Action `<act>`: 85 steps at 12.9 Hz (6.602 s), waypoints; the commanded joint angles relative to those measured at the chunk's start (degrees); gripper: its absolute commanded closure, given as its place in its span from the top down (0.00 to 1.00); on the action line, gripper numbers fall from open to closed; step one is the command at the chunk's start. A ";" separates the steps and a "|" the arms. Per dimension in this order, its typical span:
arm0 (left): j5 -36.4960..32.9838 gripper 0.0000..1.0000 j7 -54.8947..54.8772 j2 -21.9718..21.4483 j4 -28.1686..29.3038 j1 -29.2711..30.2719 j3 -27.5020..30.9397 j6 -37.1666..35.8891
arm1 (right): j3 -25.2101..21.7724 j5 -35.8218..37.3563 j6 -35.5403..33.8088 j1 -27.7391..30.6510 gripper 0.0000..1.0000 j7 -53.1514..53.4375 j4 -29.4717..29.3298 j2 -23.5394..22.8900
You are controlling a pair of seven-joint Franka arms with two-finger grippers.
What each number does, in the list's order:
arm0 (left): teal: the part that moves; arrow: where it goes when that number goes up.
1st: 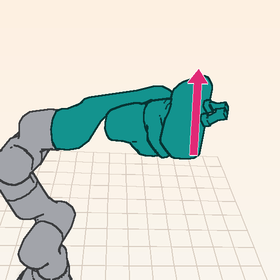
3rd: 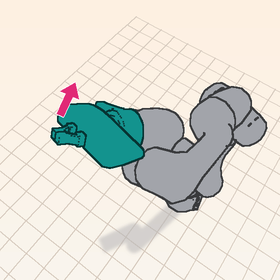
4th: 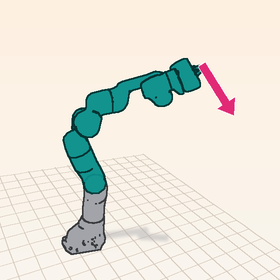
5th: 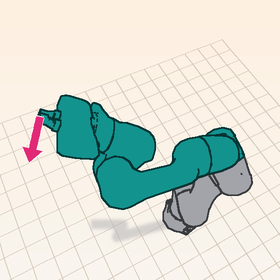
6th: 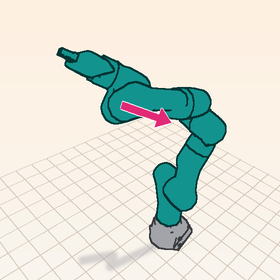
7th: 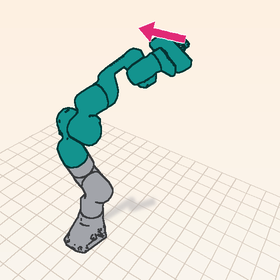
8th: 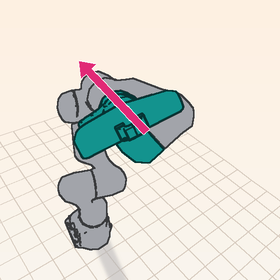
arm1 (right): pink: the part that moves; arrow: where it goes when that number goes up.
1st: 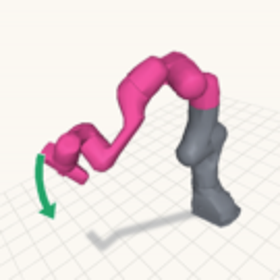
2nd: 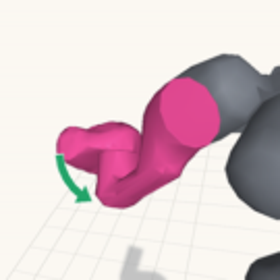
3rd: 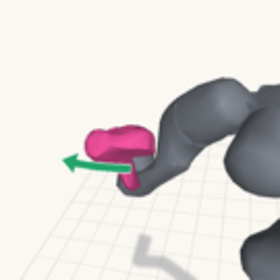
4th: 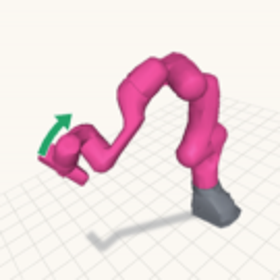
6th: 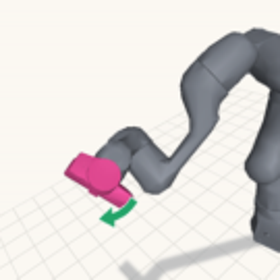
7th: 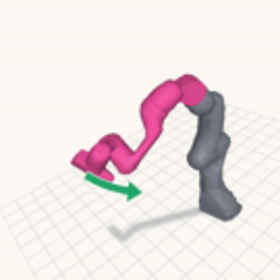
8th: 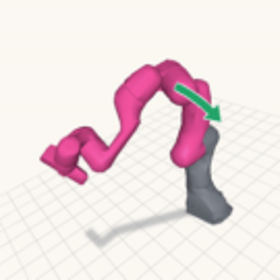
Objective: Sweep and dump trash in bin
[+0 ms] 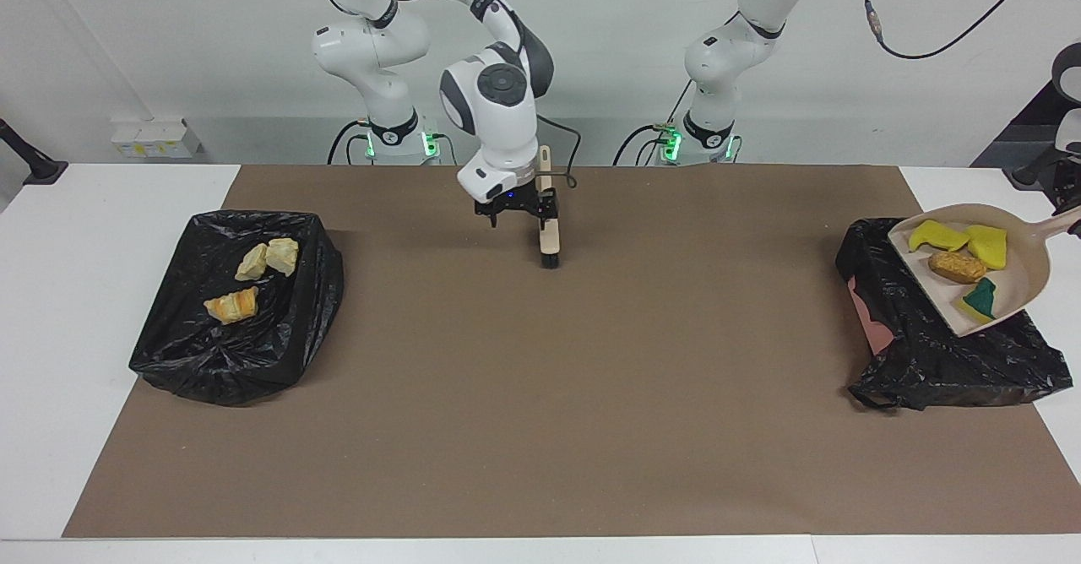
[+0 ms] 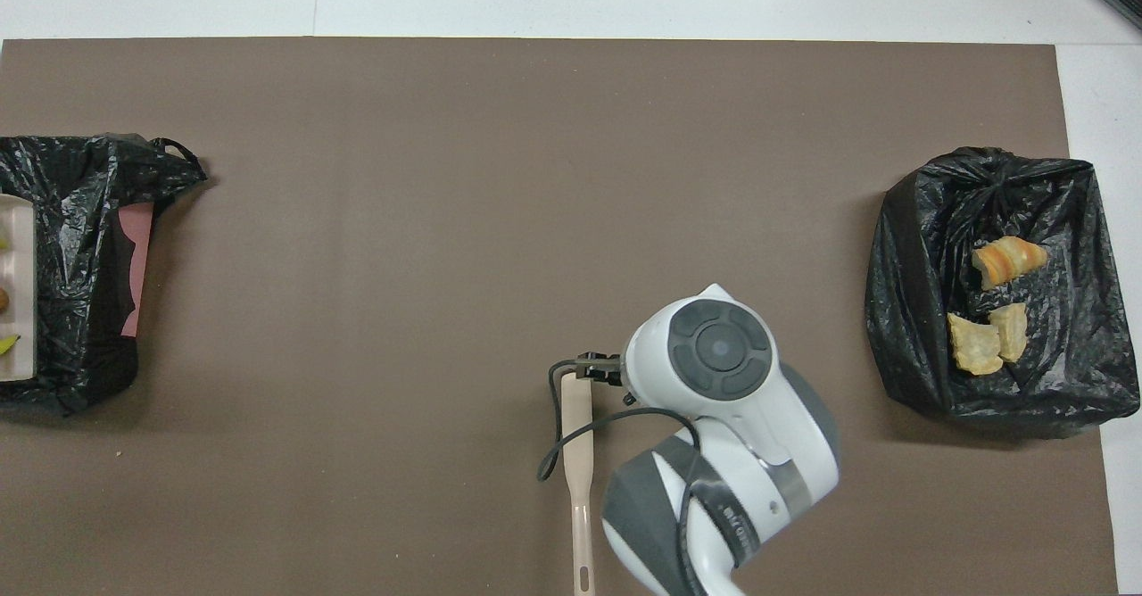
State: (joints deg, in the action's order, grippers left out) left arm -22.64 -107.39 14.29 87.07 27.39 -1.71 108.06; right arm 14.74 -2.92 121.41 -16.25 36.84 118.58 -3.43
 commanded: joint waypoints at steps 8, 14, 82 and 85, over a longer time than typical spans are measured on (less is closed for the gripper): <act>-24.19 0.00 16.69 -0.23 -2.68 -6.03 0.40 1.20 | 0.29 3.53 -5.64 13.70 1.00 -8.61 -9.67 0.97; -34.57 0.00 16.69 -2.07 -3.31 -12.09 0.66 -1.44 | -12.71 3.53 -12.32 9.83 1.00 -15.82 -15.21 4.74; 25.72 1.00 98.80 -1.99 9.97 -31.54 1.10 12.27 | -23.53 2.74 -34.05 10.10 1.00 -35.26 -27.88 9.41; 25.54 1.00 98.68 -3.65 6.63 -28.80 1.10 2.98 | -23.53 2.74 -34.05 10.01 1.00 -35.26 -27.88 9.41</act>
State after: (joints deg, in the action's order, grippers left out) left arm 2.90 -8.40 12.06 95.63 -2.56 -0.04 116.68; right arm -8.91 -0.33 88.24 -6.39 2.55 90.10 4.96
